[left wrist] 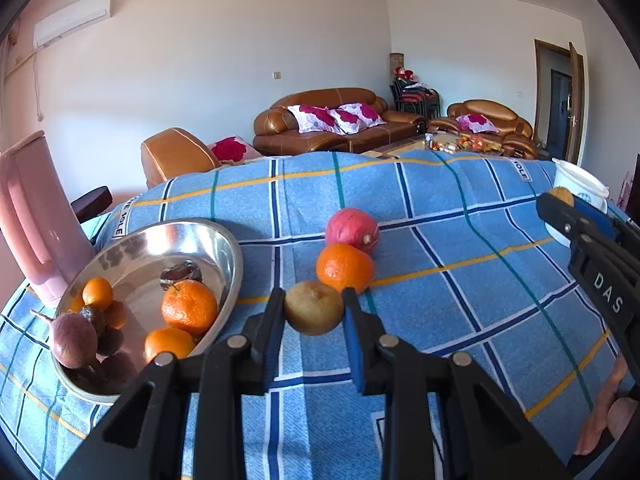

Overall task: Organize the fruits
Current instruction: 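Carry both pears over the steel bowl with both grippers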

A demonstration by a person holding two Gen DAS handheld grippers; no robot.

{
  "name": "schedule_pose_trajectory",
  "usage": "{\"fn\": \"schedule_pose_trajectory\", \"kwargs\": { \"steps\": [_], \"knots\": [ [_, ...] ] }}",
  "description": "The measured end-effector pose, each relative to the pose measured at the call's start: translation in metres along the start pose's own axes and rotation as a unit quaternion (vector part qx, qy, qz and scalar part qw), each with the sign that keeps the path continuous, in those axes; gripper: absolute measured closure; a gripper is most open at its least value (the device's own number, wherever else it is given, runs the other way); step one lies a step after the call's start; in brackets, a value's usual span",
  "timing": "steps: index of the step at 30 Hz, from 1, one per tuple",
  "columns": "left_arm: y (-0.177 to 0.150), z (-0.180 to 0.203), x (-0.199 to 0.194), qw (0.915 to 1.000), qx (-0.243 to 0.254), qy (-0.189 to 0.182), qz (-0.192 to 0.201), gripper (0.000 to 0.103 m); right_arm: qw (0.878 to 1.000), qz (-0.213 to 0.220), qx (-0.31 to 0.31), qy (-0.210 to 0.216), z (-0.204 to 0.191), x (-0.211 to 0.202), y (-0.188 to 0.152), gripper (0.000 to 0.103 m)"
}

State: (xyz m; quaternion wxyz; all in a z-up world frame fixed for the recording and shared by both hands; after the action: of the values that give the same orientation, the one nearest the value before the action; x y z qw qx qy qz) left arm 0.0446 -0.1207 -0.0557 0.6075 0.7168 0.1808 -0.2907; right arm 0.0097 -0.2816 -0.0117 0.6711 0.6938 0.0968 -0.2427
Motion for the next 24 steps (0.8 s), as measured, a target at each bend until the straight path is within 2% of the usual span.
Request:
{"fn": "schedule_pose_trajectory", "kwargs": {
  "steps": [12, 24],
  "knots": [
    [-0.011, -0.027, -0.013, 1.0000, -0.001, 0.004, 0.004, 0.074, 1.000, -0.007, -0.001, 0.020, -0.035, -0.019, -0.011, 0.074],
    [-0.011, -0.079, -0.014, 0.9995, -0.020, 0.021, 0.009, 0.074, 0.999, -0.010, -0.015, 0.049, -0.094, -0.023, -0.014, 0.074]
  ]
}}
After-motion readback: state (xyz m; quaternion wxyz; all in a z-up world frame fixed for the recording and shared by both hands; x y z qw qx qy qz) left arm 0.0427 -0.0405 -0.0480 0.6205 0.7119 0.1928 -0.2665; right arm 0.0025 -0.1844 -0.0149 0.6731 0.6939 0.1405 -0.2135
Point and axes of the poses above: each gripper's, at about its wrist camera, not at the fingertips, and x roughly the way its jaws point, z to its right, y to its top, the point moved 7 cm from there along x, roughly the way its jaws point, and after that the axes turned 5 degrees about -z, right-handed, at the moved point
